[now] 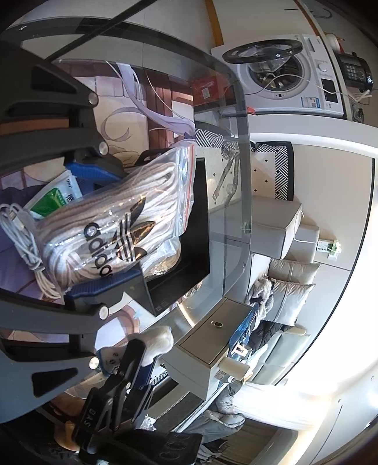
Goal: Organize soft objects
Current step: 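Carry the rope bag with left tool while right tool carries the plush over the box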
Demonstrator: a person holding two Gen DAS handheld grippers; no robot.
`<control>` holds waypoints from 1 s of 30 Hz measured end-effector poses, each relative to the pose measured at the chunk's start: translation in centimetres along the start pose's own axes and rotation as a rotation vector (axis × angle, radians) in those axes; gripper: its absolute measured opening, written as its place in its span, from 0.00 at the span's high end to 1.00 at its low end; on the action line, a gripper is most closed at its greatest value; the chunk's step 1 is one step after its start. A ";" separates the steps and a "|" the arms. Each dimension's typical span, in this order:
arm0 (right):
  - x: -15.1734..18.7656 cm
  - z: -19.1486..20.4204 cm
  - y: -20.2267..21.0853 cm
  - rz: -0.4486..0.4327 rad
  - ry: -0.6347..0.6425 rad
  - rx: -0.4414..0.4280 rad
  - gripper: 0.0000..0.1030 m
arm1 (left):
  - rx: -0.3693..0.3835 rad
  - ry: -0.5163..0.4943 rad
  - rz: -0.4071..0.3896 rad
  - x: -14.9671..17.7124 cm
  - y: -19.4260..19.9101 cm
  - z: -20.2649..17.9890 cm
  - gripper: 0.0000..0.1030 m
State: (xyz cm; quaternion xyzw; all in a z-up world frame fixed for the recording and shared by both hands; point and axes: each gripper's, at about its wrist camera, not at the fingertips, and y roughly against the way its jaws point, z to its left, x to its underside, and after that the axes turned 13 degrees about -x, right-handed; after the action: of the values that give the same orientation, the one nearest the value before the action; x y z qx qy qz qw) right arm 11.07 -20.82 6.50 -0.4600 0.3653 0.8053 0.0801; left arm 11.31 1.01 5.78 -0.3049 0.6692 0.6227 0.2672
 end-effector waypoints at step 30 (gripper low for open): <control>-5.7 -0.8 -5.4 0.005 0.030 -0.026 0.69 | 0.034 0.025 0.053 -2.7 -5.6 0.9 0.46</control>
State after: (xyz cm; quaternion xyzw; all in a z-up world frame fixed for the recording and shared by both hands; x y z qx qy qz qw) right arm 17.34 -16.31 8.02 -0.4722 0.3573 0.8031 0.0666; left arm 17.29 1.92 3.92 -0.2901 0.6909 0.6142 0.2474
